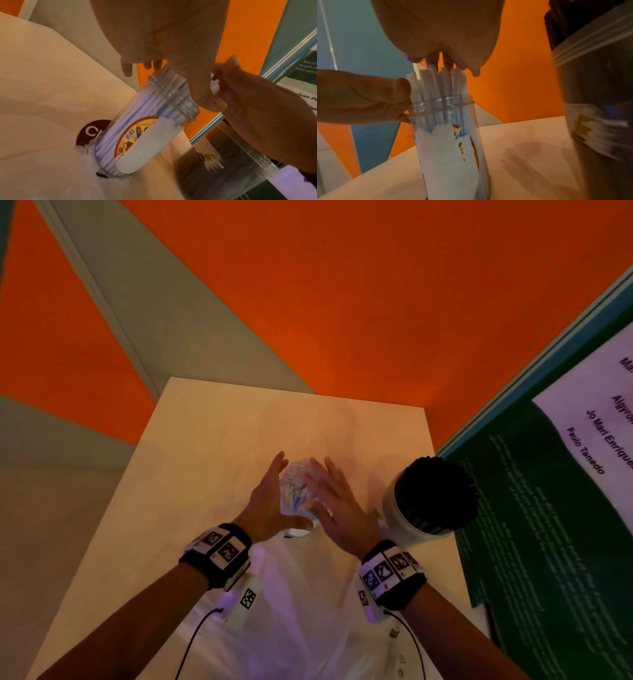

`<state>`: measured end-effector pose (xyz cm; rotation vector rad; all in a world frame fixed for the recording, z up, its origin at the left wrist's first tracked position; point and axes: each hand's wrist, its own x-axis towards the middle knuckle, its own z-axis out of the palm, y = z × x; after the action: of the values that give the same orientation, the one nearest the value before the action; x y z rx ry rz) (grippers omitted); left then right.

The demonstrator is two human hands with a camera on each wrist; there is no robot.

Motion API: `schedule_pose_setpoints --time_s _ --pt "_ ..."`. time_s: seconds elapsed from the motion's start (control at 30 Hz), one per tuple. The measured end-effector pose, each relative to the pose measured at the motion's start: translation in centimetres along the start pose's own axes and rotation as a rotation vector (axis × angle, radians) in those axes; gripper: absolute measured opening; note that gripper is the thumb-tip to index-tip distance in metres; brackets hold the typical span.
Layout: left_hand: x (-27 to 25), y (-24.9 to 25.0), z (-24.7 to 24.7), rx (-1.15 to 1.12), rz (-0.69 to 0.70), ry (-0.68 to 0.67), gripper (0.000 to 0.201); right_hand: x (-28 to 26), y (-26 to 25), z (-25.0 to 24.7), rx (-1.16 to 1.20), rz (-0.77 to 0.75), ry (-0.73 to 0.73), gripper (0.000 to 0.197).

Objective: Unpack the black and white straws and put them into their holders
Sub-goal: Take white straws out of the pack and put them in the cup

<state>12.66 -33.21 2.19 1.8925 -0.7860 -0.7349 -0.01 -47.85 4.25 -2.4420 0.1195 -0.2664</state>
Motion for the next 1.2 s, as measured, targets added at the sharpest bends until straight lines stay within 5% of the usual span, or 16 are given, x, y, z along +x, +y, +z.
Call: schedule_pose_setpoints --time_s 0.2,0.33,0.43,0.5,0.7,0.83,0.87,1.0,1.1,1.2 --pt "1.2 0.1 -0.4 -0.104 -0.008 -0.150 0.142 0.0 2.1 -0.1 0.350 0.392 -0.108 0.122" --pt "1.9 1.3 -0.3 -0.175 0.030 -0.251 0.122 1.9 1.2 0.4 0.635 0.369 -0.130 0.097" --pt "2.2 1.7 -0.4 -0.150 0.098 -0.185 0.080 3.0 -0.1 0.7 0.812 0.302 0.002 0.057" --pt "2.4 1.6 -0.8 -0.157 0.056 -0.120 0.071 2.9 0.1 0.7 0.828 0.318 0.070 0.056" --pt "2.6 1.1 -1.0 -0.139 0.045 -0.177 0.104 2.0 1.1 0.5 0.761 0.374 -0.001 0.101" --pt "2.6 1.7 -0.6 -0.078 0.072 -0.185 0.102 2.3 0.0 0.4 0.734 0.333 0.013 0.056" --pt "2.5 2.0 -0.5 -0.098 0.073 -0.159 0.106 2.2 0.0 0.3 0.721 0.359 0.029 0.059" --pt "1.4 1.9 -1.0 -0.091 0.084 -0.051 0.136 0.5 0.8 -0.8 0.612 0.403 -0.021 0.118" --pt "-1.1 0.9 -1.8 0.107 0.103 0.046 0.140 -2.4 1.1 -1.5 0.534 0.450 -0.022 0.091" --pt "-4.2 0.6 -1.5 0.250 0.131 0.152 0.119 -6.3 1.3 -2.1 0.425 0.442 0.074 0.032"
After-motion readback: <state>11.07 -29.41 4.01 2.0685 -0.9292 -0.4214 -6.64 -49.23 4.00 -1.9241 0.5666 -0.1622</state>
